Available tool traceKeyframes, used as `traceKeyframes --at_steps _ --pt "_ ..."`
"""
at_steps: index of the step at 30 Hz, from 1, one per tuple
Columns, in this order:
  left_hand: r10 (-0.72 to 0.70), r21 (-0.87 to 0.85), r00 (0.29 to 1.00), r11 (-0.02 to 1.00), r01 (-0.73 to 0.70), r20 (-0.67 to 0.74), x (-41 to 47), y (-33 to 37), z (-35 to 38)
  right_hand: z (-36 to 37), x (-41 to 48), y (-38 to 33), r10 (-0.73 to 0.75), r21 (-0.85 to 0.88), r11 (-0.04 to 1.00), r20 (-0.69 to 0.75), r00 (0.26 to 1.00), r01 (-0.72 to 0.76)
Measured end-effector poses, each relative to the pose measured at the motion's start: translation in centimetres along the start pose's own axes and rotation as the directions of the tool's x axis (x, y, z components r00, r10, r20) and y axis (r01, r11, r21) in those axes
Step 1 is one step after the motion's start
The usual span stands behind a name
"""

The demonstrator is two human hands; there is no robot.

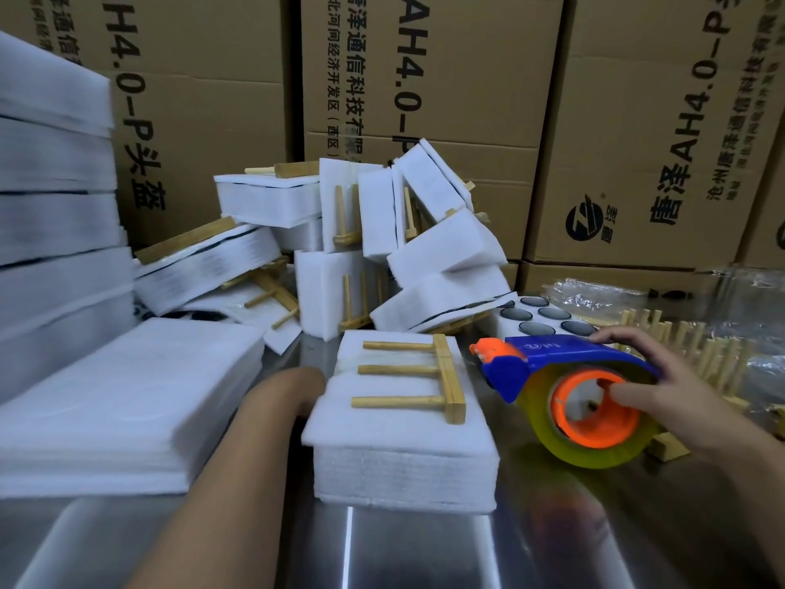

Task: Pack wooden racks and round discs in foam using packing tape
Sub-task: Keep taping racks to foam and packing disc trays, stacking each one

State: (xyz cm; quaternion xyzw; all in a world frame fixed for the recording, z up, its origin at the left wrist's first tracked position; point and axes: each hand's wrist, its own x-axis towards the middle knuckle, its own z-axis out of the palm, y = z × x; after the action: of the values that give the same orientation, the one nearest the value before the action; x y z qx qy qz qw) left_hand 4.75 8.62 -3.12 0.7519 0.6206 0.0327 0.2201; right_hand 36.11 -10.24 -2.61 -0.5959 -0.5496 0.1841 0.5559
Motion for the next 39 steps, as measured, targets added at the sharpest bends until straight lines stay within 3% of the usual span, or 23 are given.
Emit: traceKeyframes --at_steps 3,6,8,9,13,15,17,18,20,23,26,31,35,39 --pt "-0.005 -0.099 0.999 0.995 0.009 0.045 -0.4 0.5 0.3 0.0 0.0 -0.1 0.012 0.005 1.0 0.005 1.0 -0.012" --pt "0.172 0.027 0.985 0.985 -0.172 -0.002 -1.1 1.6 0.2 0.1 -0.1 -0.2 0.028 0.025 0.999 0.007 1.0 -0.028" --pt "0.12 -0.088 0.992 0.989 -0.118 0.021 -0.6 1.4 0.3 0.3 -0.2 -0.3 0.04 0.026 0.999 0.013 0.999 -0.041" --pt "0.011 -0.168 0.999 0.986 -0.003 0.045 -0.4 1.0 0.4 0.3 -0.2 -0.4 0.038 0.021 0.999 0.013 0.999 -0.039" --pt "0.037 0.058 0.999 0.998 -0.037 0.001 0.4 -0.1 0.0 0.4 -0.4 -0.5 0.028 0.024 0.999 0.009 1.0 -0.028" --pt "0.031 -0.012 0.992 0.999 -0.033 -0.124 0.8 -0.2 -0.4 0.4 -0.4 -0.5 0.033 0.025 0.999 0.008 0.999 -0.033" --pt "0.019 -0.22 0.946 0.971 -0.095 -0.325 1.2 0.4 -0.7 0.3 -0.4 -0.3 0.043 0.025 0.999 0.008 0.999 -0.043" --pt "0.026 -0.301 0.911 0.94 -0.162 -0.411 1.1 1.0 -0.9 0.3 -0.4 -0.3 0.046 0.029 0.999 0.012 0.999 -0.046" --pt "0.174 -0.361 0.861 0.855 -0.373 -0.478 0.1 2.7 -0.9 0.1 -0.3 -0.1 0.039 0.025 0.999 0.024 0.999 -0.039" --pt "0.479 -0.167 0.828 0.827 -0.537 -0.292 -1.4 5.5 0.4 0.1 -0.3 0.0 0.034 0.02 0.999 0.039 0.999 -0.035" --pt "0.523 0.117 0.851 0.849 -0.516 -0.039 -1.2 6.3 1.8 -0.2 -0.5 0.1 0.035 0.031 0.999 0.02 0.999 -0.036" --pt "0.536 0.217 0.844 0.824 -0.524 0.007 -0.7 6.0 1.8 -1.0 -0.4 -0.6 -0.012 -0.008 1.0 0.0 1.0 0.012" --pt "0.535 0.175 0.845 0.834 -0.523 -0.021 -0.8 5.9 1.9 -2.3 0.3 -1.7 -0.06 -0.165 0.984 0.036 0.998 0.065" --pt "0.531 0.193 0.847 0.83 -0.523 0.011 -0.8 5.9 1.8 -4.1 1.1 -2.6 -0.019 -0.293 0.955 0.103 0.995 0.048"
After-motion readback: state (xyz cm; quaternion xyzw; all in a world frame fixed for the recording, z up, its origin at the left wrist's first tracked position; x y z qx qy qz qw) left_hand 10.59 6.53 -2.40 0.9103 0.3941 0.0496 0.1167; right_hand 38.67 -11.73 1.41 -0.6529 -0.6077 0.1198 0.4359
